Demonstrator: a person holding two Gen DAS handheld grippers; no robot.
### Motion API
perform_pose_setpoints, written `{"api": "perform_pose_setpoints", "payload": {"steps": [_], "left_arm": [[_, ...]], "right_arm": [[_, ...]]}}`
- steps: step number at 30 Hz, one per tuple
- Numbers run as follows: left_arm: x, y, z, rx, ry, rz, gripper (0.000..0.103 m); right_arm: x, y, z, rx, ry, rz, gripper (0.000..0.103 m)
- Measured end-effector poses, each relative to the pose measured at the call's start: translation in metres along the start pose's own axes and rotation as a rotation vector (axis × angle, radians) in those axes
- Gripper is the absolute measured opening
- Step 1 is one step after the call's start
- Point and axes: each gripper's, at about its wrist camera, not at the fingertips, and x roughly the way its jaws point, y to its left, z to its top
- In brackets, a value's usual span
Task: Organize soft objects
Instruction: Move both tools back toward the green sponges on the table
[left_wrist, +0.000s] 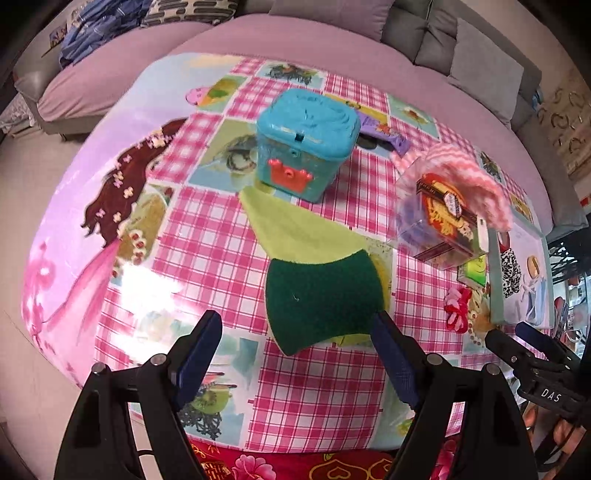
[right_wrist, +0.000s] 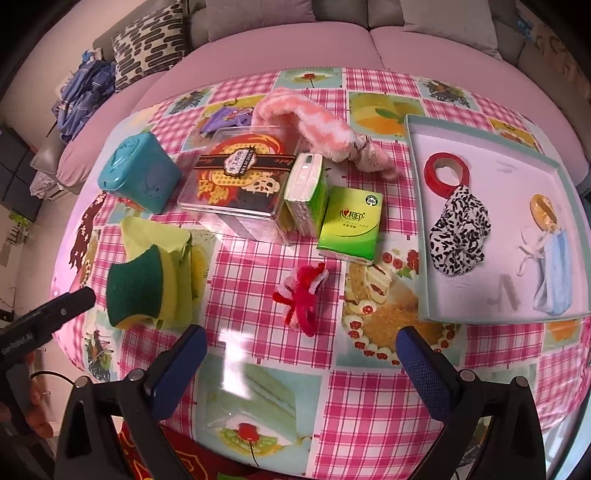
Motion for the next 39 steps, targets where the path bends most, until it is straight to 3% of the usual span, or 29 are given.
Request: {"api": "perform_pose_setpoints", "payload": {"steps": [9,18,30,39], "left_arm": [[0.026,-0.018,0.005,0.013,0.034,-0.030,0.083],[0.036,-0.005,0.006,0.050,0.052,-0.015,0.083],[0.057,-0.018,-0.012,0.166,0.100,-0.009,0.083],[0.069,-0.020,-0.010,0.174,0.073,0.040,0.083]], "right_arm": [[0.023,0.003,0.003,0.009,0.031,0.032,0.103],[0.041,0.006,0.008,0.013,0.055,0.046,0.098],[0.060,0.002,0.008,0.044,0.080,0.040,0.075],[0.062,-0.004,0.007,0.055,0.094,0.045,0.074]]}}
